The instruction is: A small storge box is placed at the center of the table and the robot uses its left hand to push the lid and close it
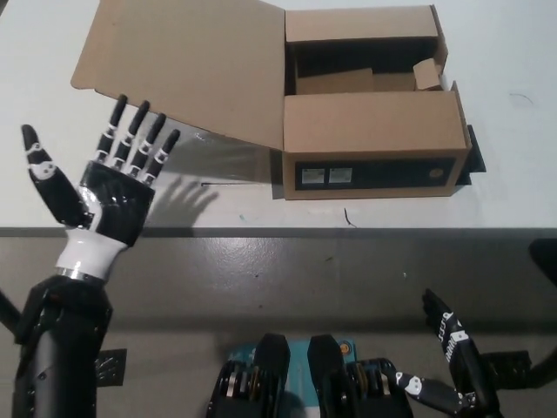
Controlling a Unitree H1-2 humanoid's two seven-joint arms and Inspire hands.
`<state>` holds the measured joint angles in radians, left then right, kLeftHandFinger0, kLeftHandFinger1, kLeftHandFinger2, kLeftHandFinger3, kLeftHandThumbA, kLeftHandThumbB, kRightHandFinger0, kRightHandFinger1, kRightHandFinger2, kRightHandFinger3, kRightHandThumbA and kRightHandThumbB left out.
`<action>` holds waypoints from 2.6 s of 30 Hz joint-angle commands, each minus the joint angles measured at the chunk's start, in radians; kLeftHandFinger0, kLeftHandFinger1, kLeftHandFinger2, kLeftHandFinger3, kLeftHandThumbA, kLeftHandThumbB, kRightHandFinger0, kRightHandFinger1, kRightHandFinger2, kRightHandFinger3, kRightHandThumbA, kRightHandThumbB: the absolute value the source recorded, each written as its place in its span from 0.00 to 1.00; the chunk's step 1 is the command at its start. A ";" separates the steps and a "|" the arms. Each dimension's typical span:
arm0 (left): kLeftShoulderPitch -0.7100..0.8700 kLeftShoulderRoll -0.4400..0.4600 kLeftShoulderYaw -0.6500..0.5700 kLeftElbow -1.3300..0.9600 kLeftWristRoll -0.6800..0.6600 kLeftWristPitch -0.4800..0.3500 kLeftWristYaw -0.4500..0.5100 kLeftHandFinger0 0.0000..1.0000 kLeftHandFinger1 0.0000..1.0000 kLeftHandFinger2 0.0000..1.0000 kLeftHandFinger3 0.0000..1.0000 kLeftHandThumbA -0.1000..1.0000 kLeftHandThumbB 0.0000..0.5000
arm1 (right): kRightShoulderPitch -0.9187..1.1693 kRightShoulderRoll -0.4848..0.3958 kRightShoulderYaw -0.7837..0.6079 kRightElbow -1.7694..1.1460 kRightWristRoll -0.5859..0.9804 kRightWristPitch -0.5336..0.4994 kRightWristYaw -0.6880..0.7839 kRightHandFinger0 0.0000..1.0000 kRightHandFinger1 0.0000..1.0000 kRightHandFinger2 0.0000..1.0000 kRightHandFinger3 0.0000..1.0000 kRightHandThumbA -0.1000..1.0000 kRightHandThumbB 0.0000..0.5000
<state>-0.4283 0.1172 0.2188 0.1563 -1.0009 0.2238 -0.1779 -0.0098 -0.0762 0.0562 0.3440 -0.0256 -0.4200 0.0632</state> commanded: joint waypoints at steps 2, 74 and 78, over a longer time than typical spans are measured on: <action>-0.047 -0.013 0.025 0.005 0.008 0.057 0.029 1.00 1.00 1.00 1.00 1.00 0.59 | -0.025 0.002 -0.009 -0.023 0.003 -0.050 -0.012 1.00 1.00 1.00 1.00 1.00 0.61; -0.622 -0.260 -0.169 0.648 0.532 -0.054 -0.018 1.00 1.00 1.00 1.00 1.00 0.75 | -0.006 -0.022 0.033 -0.095 -0.032 -0.050 -0.015 1.00 1.00 1.00 1.00 1.00 0.53; -0.586 -0.264 -0.162 0.661 0.546 -0.061 -0.015 1.00 1.00 1.00 1.00 1.00 0.76 | -0.004 -0.027 0.029 -0.102 -0.015 -0.050 -0.005 1.00 1.00 1.00 1.00 1.00 0.51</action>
<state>-1.0091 -0.1500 0.0586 0.8175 -0.4953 0.2100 -0.1643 -0.0152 -0.0947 0.0856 0.2817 -0.0766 -0.4204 0.0357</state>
